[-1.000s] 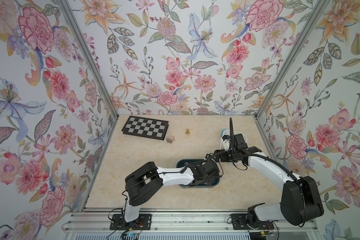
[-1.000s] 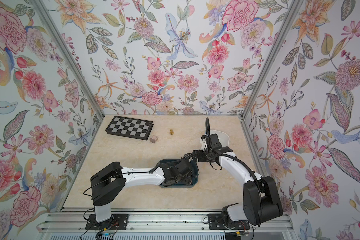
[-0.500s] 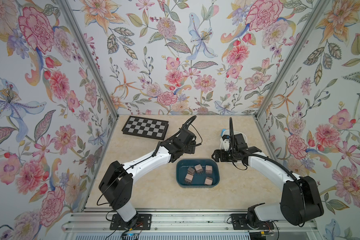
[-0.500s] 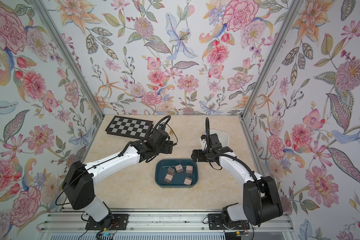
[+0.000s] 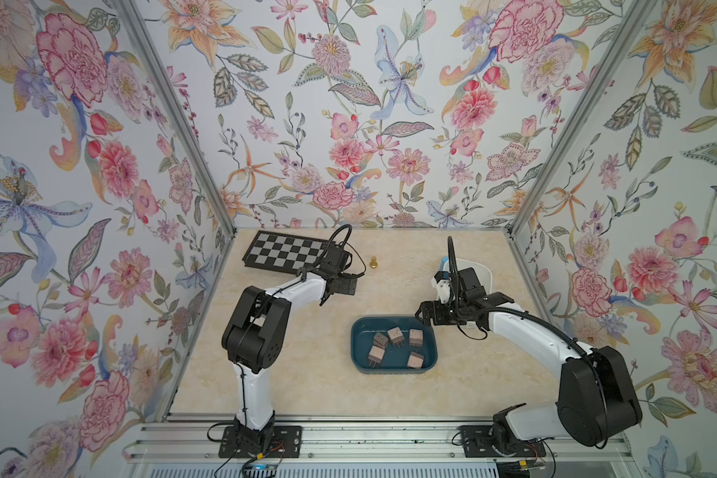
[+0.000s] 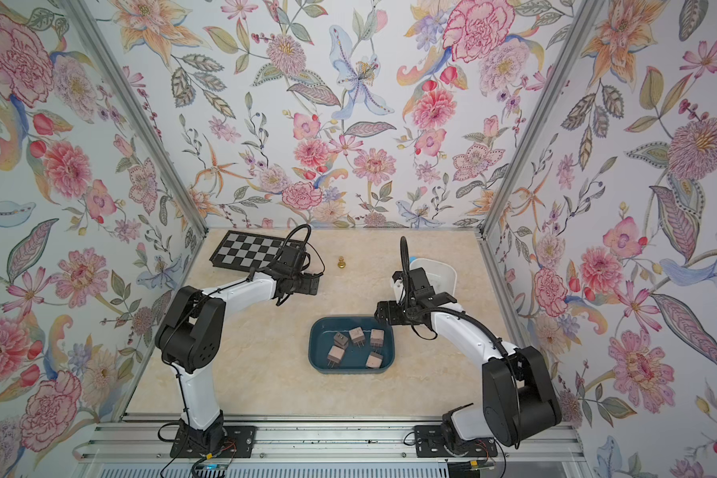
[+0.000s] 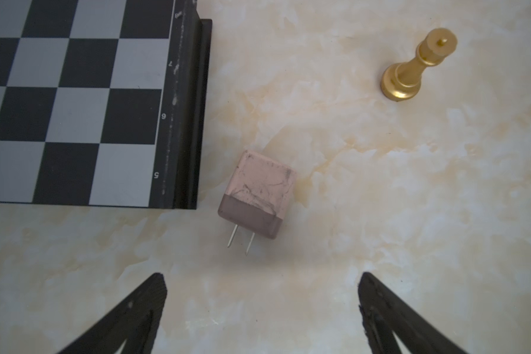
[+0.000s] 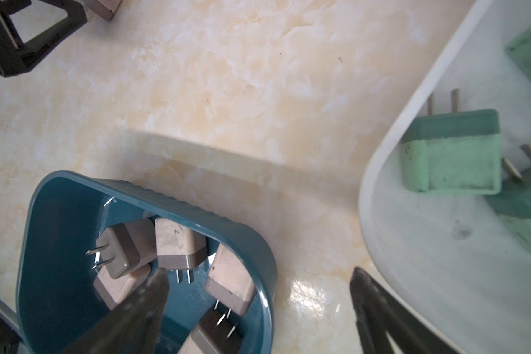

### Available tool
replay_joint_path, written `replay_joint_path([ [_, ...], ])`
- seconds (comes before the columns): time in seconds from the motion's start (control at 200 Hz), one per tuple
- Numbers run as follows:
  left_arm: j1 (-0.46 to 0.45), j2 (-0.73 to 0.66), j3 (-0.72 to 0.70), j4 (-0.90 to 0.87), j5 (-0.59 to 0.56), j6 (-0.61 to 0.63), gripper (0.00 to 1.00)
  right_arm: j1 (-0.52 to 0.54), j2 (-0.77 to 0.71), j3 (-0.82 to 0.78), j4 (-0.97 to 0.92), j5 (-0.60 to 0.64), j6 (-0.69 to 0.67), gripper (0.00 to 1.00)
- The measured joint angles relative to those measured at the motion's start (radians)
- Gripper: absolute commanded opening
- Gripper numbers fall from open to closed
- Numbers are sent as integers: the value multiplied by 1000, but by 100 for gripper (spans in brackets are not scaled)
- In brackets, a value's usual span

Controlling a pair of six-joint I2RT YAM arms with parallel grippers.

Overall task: Place the plugs by color into the storage box
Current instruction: Pick up the plug from the center of the board.

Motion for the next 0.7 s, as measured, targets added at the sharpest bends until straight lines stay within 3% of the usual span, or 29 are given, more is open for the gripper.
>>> replay_joint_path([
  [0.385,31,101,74,80,71,47,97,15,29,0,1,1,7,94],
  [0.701,31,133,78,112,110,51,82,21,49,0,3,8,11,94],
])
